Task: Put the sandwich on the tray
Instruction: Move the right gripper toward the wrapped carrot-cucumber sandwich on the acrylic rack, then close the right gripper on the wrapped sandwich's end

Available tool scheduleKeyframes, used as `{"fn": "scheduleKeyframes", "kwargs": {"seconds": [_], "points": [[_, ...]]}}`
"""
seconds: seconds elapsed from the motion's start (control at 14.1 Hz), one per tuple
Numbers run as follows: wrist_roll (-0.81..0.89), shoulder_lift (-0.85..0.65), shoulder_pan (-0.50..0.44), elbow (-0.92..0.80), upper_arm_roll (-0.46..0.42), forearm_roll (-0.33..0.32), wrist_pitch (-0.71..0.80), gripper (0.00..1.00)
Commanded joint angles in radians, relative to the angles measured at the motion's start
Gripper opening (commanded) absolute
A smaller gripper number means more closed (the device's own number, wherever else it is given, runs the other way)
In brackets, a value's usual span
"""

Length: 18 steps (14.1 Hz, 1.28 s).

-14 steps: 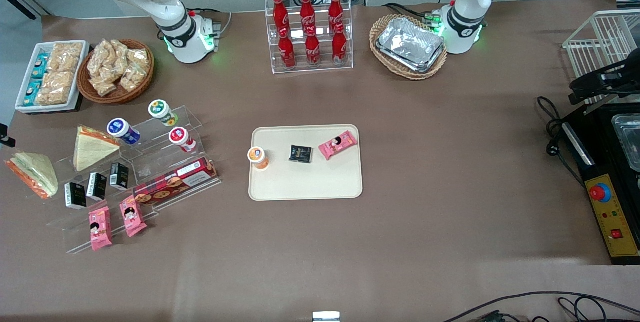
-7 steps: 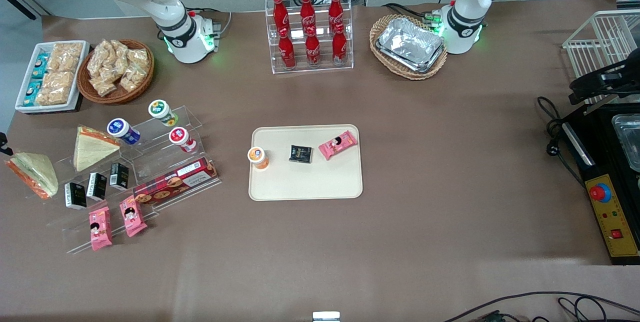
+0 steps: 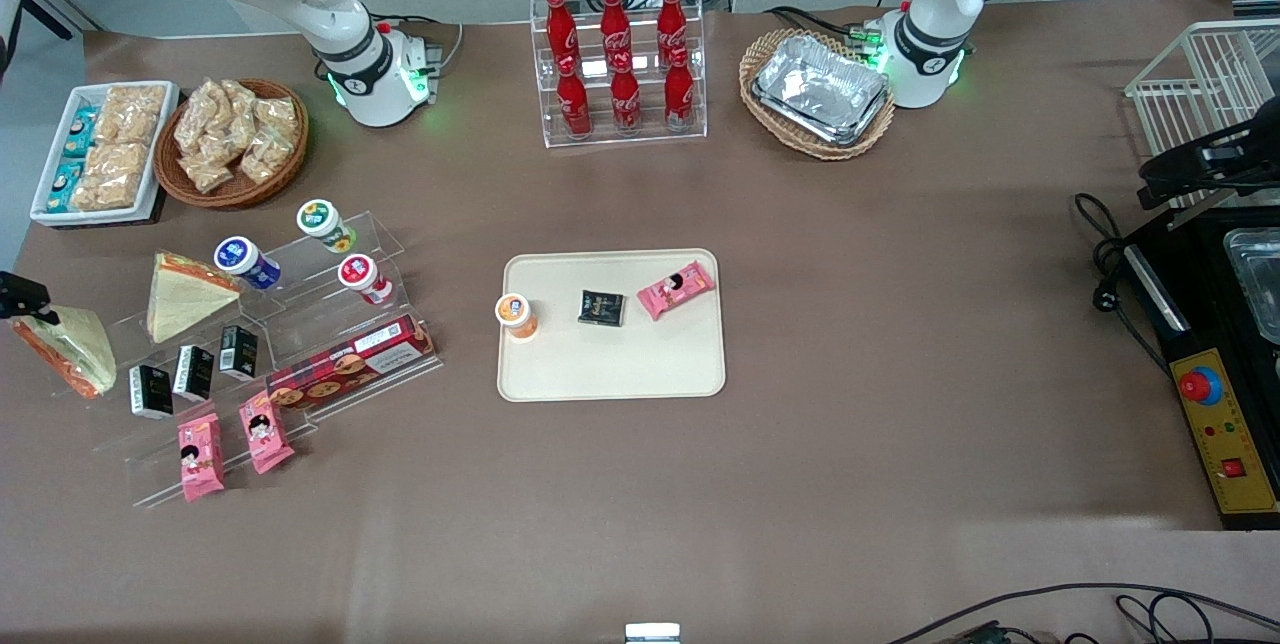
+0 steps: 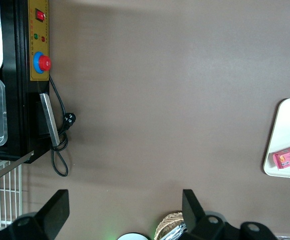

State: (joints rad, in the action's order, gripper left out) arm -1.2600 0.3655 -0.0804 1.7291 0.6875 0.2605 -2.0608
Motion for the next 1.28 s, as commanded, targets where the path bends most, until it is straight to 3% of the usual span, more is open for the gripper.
{"fn": "scheduleKeyframes", "kwargs": {"seconds": [0.0, 0.28, 0.35, 0.5, 0.64, 0.92, 1.2], "points": [[-0.057, -0.005, -0.001, 0.067, 0.007, 0.036, -0.062, 1.00], [-0.113, -0.007, -0.001, 0.132, 0.009, 0.084, -0.123, 0.97], [-0.114, -0.005, -0.001, 0.135, 0.009, 0.086, -0.127, 0.81], [-0.114, -0.003, -0.001, 0.135, 0.010, 0.086, -0.124, 0.28], [-0.114, -0.003, -0.001, 0.132, 0.012, 0.086, -0.116, 0.02], [-0.111, -0.008, -0.007, 0.092, 0.012, 0.082, -0.105, 0.00], [-0.059, -0.017, -0.012, -0.029, 0.010, 0.080, 0.048, 0.00]]}}
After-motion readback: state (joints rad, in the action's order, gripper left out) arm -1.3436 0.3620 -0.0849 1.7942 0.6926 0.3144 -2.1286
